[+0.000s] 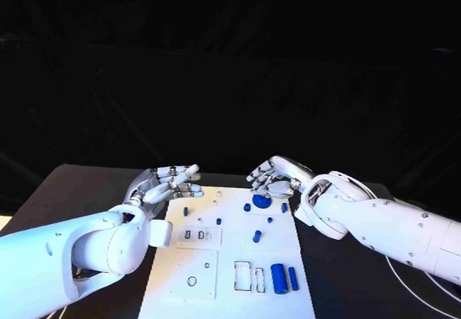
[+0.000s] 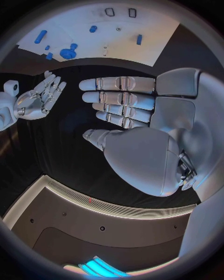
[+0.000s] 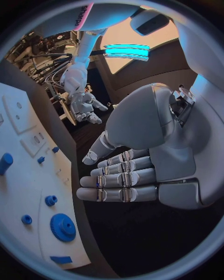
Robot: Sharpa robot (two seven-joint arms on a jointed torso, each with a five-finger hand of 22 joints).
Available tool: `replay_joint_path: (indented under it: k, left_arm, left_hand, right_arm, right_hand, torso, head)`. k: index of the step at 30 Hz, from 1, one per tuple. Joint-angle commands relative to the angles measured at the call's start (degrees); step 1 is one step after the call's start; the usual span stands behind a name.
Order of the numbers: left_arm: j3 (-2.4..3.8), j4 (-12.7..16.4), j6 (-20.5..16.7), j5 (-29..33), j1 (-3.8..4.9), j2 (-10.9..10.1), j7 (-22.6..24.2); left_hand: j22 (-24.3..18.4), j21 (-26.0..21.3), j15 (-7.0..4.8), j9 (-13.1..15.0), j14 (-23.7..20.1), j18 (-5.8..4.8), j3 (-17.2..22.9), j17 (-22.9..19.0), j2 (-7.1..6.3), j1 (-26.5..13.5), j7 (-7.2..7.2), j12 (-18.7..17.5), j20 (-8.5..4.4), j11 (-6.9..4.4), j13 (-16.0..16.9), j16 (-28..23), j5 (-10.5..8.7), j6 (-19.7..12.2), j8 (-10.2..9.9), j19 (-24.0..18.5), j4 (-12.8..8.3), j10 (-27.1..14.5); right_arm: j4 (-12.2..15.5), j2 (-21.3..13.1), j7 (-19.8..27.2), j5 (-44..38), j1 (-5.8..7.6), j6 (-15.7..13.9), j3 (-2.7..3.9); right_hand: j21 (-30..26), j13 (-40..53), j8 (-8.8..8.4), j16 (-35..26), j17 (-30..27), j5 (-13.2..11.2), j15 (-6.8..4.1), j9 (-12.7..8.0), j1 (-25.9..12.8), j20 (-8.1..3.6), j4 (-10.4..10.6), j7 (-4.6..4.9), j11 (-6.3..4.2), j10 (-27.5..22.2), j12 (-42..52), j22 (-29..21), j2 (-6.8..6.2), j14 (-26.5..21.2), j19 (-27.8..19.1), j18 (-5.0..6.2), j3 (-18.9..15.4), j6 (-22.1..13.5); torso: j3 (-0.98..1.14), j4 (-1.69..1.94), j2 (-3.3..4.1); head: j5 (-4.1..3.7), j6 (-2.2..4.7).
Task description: Assemble the parts on the task board
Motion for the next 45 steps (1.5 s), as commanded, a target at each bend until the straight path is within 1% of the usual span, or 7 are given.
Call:
replay_joint_path:
  k: [1, 7, 11, 13, 16, 28, 45]
  left_arm:
    - [0.11, 1.8, 2.7, 0.5, 0.11, -0.6, -1.3]
    - [0.22, 3.9, 2.8, 0.6, 0.16, -1.4, -1.7]
    - [0.39, 5.1, 2.8, 0.6, 0.22, -2.0, -1.9]
    - [0.52, 5.5, 2.8, 0.6, 0.25, -2.2, -2.0]
    - [0.72, 6.1, 2.7, 0.6, 0.29, -2.5, -2.0]
    - [1.05, 7.1, 2.7, 0.6, 0.47, -3.0, -2.2]
    - [1.11, 7.7, 2.9, 0.6, 0.74, -3.3, -2.6]
  left_hand:
    - [0.1, 0.3, 0.03, 0.0, 0.3, 0.58, 0.0, 0.2, 0.66, 0.0, -0.07, -0.3, 0.05, 0.08, 0.1, 0.2, -0.39, 0.3, -0.4, 0.5, -0.5, 0.4]
    - [0.2, 0.4, 0.11, -0.1, 0.0, 0.51, -0.1, 0.5, 0.64, -0.1, 0.02, -0.6, 0.04, 0.18, 0.0, 0.1, -0.39, 0.1, -0.6, 0.5, -0.6, 0.2]
    - [0.3, 0.5, 0.17, -0.1, -0.2, 0.46, -0.2, 0.8, 0.63, -0.2, 0.12, -0.8, 0.05, 0.26, 0.0, 0.0, -0.38, 0.0, -0.8, 0.5, -0.7, 0.0]
    - [0.3, 0.5, 0.19, -0.1, -0.2, 0.45, -0.3, 1.0, 0.62, -0.2, 0.16, -0.9, 0.05, 0.30, 0.0, -0.1, -0.39, -0.1, -0.9, 0.5, -0.8, 0.0]
    - [0.4, 0.5, 0.21, -0.1, -0.2, 0.44, -0.3, 1.1, 0.61, -0.2, 0.19, -0.9, 0.06, 0.33, 0.0, -0.1, -0.39, -0.2, -1.0, 0.5, -0.8, -0.1]
    - [0.4, 0.6, 0.24, -0.1, -0.2, 0.43, -0.4, 1.3, 0.56, -0.3, 0.26, -1.1, 0.06, 0.39, 0.0, -0.1, -0.40, -0.3, -1.1, 0.4, -0.9, -0.3]
    - [0.5, 0.7, 0.28, -0.1, -0.3, 0.41, -0.4, 1.6, 0.58, -0.1, 0.34, -1.2, 0.08, 0.45, 0.0, -0.1, -0.36, -0.4, -1.2, 0.4, -1.1, -0.4]
  right_arm:
    - [-0.4, 0.6, -6.9, -15.4, 0.41, 5.5, 0.05]
    - [-1.3, 1.4, -9.1, -20.9, 0.82, 8.7, 0.06]
    - [-1.6, 1.8, -9.8, -23.0, 0.92, 9.7, 0.07]
    - [-1.8, 2.0, -10.0, -23.5, 0.95, 10.1, 0.08]
    - [-2.0, 2.2, -10.1, -24.1, 0.98, 10.6, 0.08]
    - [-3.0, 3.0, -10.1, -24.8, 1.01, 12.1, 0.08]
    - [-4.5, 4.2, -9.4, -24.4, 1.01, 13.7, 0.08]
  right_hand:
    - [4.4, 0.0, -0.20, 2.6, 0.6, -0.1, -0.99, 0.1, -0.3, -0.76, 0.1, -0.48, -0.57, 0.3, -0.2, 2.5, -0.64, 4.4, 1.6, 1.13, 0.7, 0.8]
    - [8.6, 0.0, -0.28, 8.7, 2.4, -0.1, -1.28, 0.0, -1.4, -1.07, 0.1, -0.77, -0.68, -1.1, -0.3, 5.2, -1.37, 4.6, 1.0, 1.08, 1.8, 0.8]
    - [10.5, 0.0, -0.27, 11.3, 3.1, -0.2, -1.31, 0.1, -1.8, -1.03, 0.2, -0.84, -0.58, -2.2, -0.3, 6.5, -1.68, 4.4, 0.5, 1.10, 2.4, 0.8]
    - [12.1, 0.2, -0.34, 19.5, 7.0, -0.3, -1.52, 0.0, -1.9, -1.10, 0.3, -1.14, -0.80, -2.7, 0.5, 7.5, -1.81, 5.1, -0.4, 1.13, 2.7, 0.6]
    - [13.7, 0.0, -0.30, 23.9, 10.2, -0.4, -1.35, 0.0, -2.4, -1.01, 0.5, -1.08, -0.64, -3.4, -0.1, 8.6, -2.10, 3.9, -1.3, 1.20, 2.9, 0.6]
    - [16.2, 0.0, -0.20, 27.6, 13.9, -0.5, -1.33, 0.1, -2.5, -0.77, 0.8, -1.18, -0.55, -3.9, -0.1, 10.1, -1.81, 2.6, -2.3, 1.21, 3.7, 0.9]
    - [19.1, 0.0, 0.35, 31.5, 17.5, -3.1, -1.66, 0.4, -2.7, -0.92, 2.1, -1.97, -1.19, -2.0, 0.0, 11.8, 0.26, 1.8, -3.0, 1.27, 6.0, 3.6]
  torso:
    - [-0.36, 0.61, 1.35]
    - [-0.51, 0.95, 2.36]
    - [-0.46, 1.09, 3.02]
    - [-0.46, 1.17, 3.37]
    - [-0.50, 1.30, 3.72]
    - [-0.45, 1.76, 4.65]
    - [-0.65, 1.84, 5.44]
  head:
    - [-0.58, 0.32]
    - [-0.86, 0.62]
    - [-0.90, 0.67]
    - [-1.02, 0.75]
    - [-1.10, 0.84]
    - [-1.41, 0.85]
    - [-1.50, 0.75]
